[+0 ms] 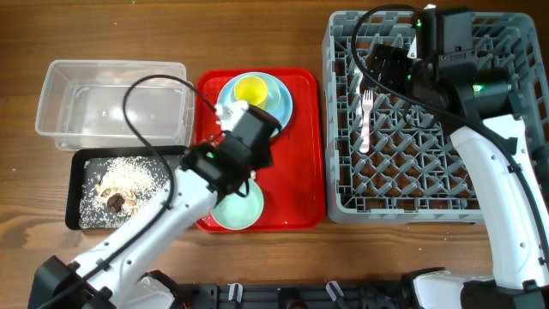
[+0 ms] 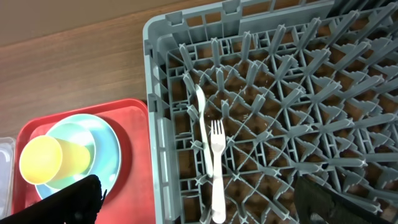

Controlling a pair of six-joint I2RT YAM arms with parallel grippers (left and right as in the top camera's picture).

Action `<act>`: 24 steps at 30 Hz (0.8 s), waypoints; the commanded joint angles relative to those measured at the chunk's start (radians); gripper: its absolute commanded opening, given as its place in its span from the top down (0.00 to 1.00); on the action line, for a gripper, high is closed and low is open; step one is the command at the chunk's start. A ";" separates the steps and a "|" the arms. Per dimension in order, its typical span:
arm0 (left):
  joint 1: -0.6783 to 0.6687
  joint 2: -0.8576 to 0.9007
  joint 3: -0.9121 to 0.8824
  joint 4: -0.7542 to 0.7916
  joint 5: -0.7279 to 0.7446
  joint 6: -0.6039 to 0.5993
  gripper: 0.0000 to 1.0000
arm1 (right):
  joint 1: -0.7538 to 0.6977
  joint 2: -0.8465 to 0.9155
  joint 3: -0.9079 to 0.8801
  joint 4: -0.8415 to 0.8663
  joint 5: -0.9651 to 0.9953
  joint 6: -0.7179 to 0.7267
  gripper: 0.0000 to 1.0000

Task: Sort waste into correct bins and load items into the dishwasher rack
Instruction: 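Set the empty green bowl back on the red tray with the left gripper, then grasp the white tissue with the left gripper and drop it in the clear bin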

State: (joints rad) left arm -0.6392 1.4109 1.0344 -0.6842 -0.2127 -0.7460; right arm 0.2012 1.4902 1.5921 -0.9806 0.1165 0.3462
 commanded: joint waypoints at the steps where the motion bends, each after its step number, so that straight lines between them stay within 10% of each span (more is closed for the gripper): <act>1: 0.060 0.066 0.005 0.005 -0.023 0.009 0.58 | 0.001 0.010 0.005 0.003 0.007 -0.005 0.00; 19: 0.061 0.340 0.005 0.055 0.032 0.009 0.60 | 0.001 0.010 0.005 0.003 0.007 -0.005 0.00; 24: 0.059 0.346 -0.002 0.092 0.032 0.009 0.80 | 0.001 0.010 0.005 0.003 0.007 -0.005 0.00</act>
State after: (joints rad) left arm -0.5812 1.7432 1.0344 -0.6041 -0.1837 -0.7448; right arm 0.2012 1.4902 1.5921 -0.9802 0.1165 0.3462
